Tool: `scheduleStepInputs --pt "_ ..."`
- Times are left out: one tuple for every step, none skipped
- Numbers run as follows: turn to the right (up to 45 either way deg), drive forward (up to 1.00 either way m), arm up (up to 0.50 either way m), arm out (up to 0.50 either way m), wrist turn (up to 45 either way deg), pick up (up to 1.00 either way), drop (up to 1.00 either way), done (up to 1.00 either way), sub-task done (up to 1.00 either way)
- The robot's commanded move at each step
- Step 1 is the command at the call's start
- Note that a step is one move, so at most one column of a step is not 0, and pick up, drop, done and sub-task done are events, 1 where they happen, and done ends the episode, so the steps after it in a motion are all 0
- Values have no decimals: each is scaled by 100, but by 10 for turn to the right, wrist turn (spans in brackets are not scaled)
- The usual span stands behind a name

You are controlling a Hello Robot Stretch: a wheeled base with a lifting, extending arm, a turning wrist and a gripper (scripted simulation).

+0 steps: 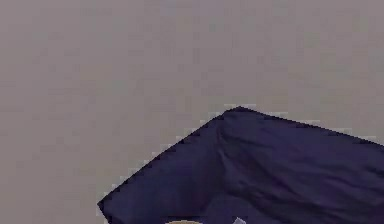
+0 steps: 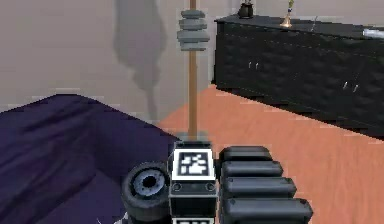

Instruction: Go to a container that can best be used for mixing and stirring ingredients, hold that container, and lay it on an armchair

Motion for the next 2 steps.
scheduleStepInputs --pt "240 0 0 0 0 0 0 0 0" --pt "-450 0 0 0 0 0 0 0 0"
